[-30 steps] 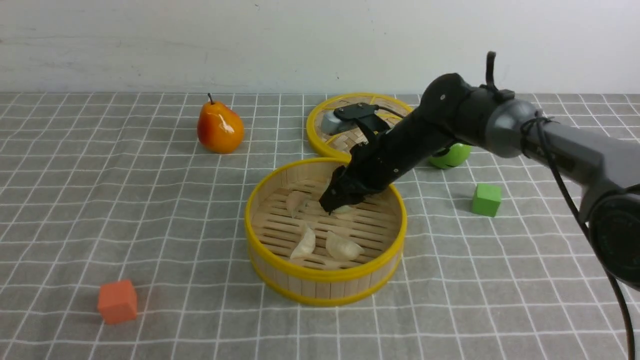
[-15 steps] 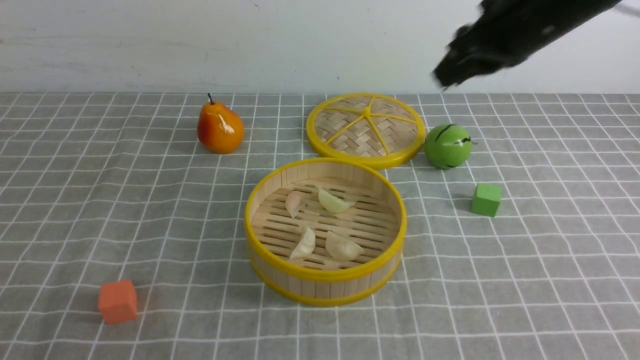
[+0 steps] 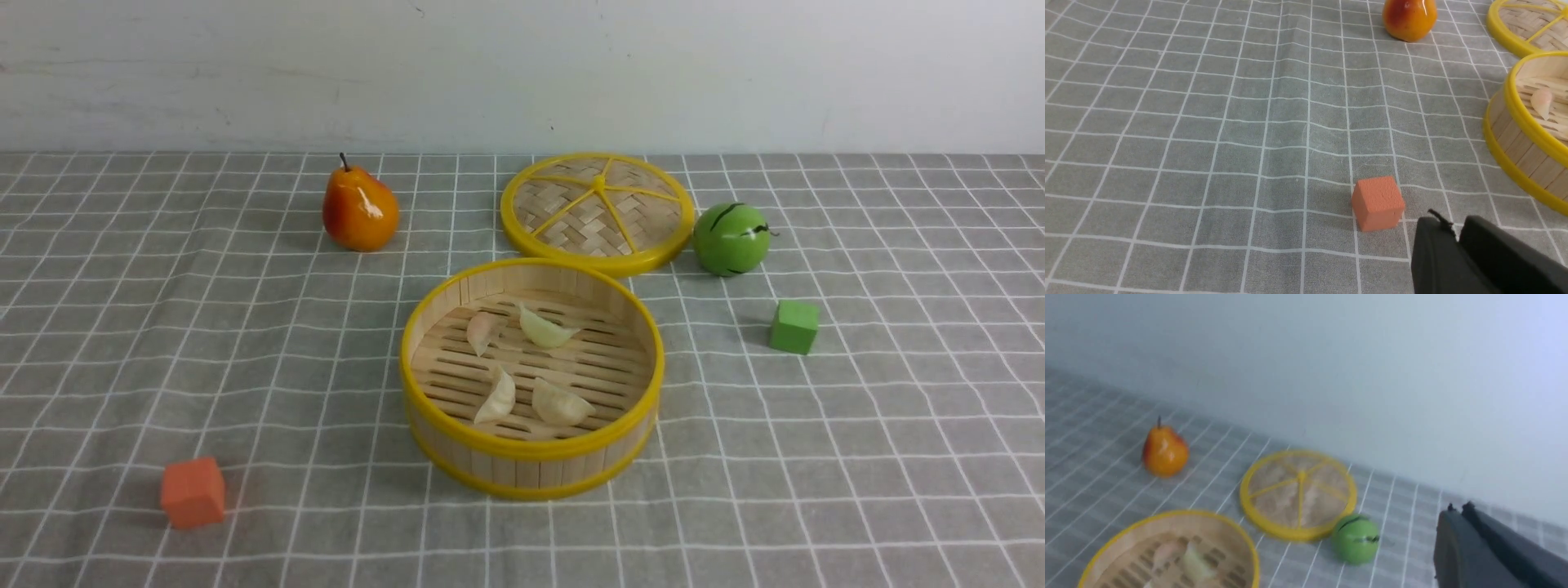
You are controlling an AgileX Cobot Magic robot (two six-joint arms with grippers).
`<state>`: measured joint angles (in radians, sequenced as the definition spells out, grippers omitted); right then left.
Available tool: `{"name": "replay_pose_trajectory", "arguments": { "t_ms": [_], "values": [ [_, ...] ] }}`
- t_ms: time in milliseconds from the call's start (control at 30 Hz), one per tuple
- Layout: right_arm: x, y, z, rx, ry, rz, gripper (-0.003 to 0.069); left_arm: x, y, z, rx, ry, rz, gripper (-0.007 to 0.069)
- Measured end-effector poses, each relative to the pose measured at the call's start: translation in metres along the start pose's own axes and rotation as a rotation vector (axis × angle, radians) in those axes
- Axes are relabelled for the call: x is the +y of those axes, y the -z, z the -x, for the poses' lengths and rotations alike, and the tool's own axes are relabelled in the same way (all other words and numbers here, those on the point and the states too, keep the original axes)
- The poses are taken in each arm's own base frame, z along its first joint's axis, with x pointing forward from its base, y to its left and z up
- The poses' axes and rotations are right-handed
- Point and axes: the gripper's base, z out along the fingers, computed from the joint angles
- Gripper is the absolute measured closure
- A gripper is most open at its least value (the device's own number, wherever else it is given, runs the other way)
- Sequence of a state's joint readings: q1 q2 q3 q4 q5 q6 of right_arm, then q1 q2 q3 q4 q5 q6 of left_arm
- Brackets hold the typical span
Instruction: Put the dumplings into the steamer on the table with the grey tablecloth.
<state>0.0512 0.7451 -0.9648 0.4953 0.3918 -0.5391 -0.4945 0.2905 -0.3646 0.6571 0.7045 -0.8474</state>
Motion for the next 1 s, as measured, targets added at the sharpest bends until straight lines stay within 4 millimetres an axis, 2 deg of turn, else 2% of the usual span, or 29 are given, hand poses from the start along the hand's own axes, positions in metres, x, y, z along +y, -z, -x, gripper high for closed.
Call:
{"name": "replay_pose_trajectory", "arguments": {
  "t_ms": [133, 167, 267, 433, 467, 567, 633, 800, 1000],
  "values": [
    [0.003, 0.047, -0.083, -0.195, 0.112, -0.157, 0.0676, 0.000, 0.000, 0.000, 0.000, 0.001, 0.000, 0.0535],
    [0.003, 0.051, -0.095, -0.206, 0.128, -0.172, 0.0675, 0.000, 0.000, 0.000, 0.000, 0.003, 0.000, 0.0534],
    [0.008, 0.068, -0.145, -0.209, 0.172, -0.184, 0.0675, 0.000, 0.000, 0.000, 0.000, 0.010, 0.000, 0.0533],
    [0.013, 0.083, -0.194, -0.234, 0.146, -0.184, 0.0672, 0.000, 0.000, 0.000, 0.001, 0.012, 0.001, 0.0525],
    [0.013, 0.083, -0.194, -0.234, 0.146, -0.184, 0.0672, 0.000, 0.000, 0.000, 0.002, 0.012, 0.002, 0.0525],
    [0.015, 0.078, -0.221, -0.174, 0.098, -0.172, 0.0670, 0.000, 0.000, 0.000, -0.003, 0.013, -0.002, 0.0523],
    [0.017, 0.075, -0.230, -0.125, 0.094, -0.150, 0.0666, 0.000, 0.001, 0.000, -0.004, 0.014, -0.002, 0.0521],
    [0.020, 0.074, -0.236, -0.061, 0.156, -0.107, 0.0663, 0.000, 0.001, 0.000, -0.006, 0.014, -0.002, 0.0515],
    [0.019, 0.074, -0.240, -0.017, 0.231, -0.136, 0.0663, 0.000, 0.001, 0.000, -0.006, 0.014, -0.002, 0.0511]
  ]
}}
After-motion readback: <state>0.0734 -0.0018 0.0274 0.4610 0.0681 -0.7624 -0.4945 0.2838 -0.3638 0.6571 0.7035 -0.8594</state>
